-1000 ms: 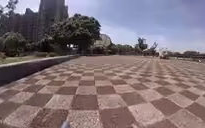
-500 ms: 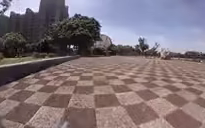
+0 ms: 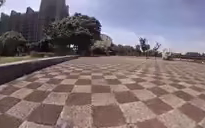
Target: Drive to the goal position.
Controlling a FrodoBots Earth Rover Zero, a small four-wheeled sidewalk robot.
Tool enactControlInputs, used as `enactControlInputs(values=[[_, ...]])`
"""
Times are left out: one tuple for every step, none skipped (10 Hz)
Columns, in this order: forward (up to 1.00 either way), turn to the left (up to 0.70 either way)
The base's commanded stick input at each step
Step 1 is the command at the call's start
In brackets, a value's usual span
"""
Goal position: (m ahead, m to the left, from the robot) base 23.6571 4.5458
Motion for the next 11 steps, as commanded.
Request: enactControlInputs(values=[[0.7,0.0],[0.7,0.0],[0.7,0.0],[0.7,0.0],[0.7,0.0],[0.7,0.0],[0.7,0.0],[0.7,0.0],[0.7,0.0],[0.7,0.0],[0.7,0.0]])
